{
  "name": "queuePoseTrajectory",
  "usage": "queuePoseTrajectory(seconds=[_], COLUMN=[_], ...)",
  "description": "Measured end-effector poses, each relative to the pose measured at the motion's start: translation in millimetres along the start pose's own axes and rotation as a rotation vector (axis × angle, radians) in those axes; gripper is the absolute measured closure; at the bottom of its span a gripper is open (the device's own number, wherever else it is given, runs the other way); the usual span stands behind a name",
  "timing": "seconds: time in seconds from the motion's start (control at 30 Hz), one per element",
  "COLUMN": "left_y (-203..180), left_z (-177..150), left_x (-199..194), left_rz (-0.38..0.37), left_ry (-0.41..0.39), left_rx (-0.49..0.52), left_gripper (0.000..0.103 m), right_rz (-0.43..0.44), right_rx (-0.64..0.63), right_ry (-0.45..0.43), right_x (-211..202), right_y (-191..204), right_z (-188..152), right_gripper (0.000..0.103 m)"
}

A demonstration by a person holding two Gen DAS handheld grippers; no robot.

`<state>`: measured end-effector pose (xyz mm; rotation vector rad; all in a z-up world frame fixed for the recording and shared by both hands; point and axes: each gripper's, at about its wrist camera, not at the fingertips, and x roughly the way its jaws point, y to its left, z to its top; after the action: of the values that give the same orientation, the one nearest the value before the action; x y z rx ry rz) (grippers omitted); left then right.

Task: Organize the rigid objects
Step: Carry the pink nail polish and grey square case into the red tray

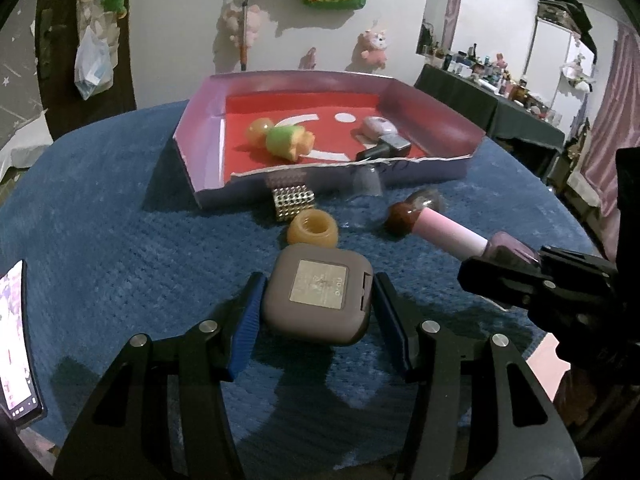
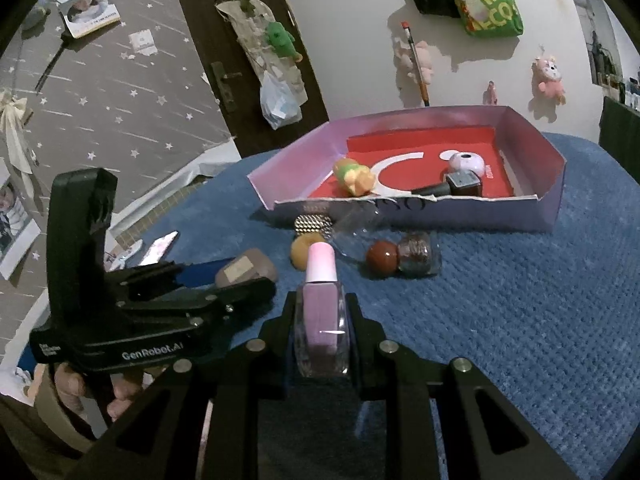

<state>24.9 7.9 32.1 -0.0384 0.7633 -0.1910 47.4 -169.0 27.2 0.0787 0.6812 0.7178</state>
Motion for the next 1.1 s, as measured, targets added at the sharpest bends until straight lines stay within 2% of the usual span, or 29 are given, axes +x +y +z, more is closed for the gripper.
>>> queuePoseTrajectory(seconds=[0.3, 0.6, 0.8, 0.97, 1.1], left_y=[-5.5, -5.0, 0.4, 7.1, 14.5], left_z=[12.9, 38.6, 55.6, 69.3, 81.8], left_x=[-9.6, -13.0, -0.8, 15.1, 26.7], left_rz=[-0.04, -0.067, -0.078, -0.099, -0.105], left_ry=[-0.027, -0.045, -0.006, 0.033, 0.052], left_rx=[0.019, 0.04, 0.042, 0.015, -0.009], left_gripper=[0.051, 0.051, 0.051, 0.051, 0.051], right_rz=[0.026, 0.043, 0.019, -0.056, -0.084], right_rx=[-0.007, -0.038, -0.053, -0.062, -0.061], right_ry=[-0.032, -0.034, 0.04, 0.12, 0.186], right_x=[-12.6, -17.9, -8.4, 4.0, 17.3], right_y=[1.6, -3.1, -13.2, -30.5, -46.3], right_z=[16.8, 51.9, 75.8, 95.1, 108.8], right_gripper=[0.08, 0.08, 0.08, 0.08, 0.08])
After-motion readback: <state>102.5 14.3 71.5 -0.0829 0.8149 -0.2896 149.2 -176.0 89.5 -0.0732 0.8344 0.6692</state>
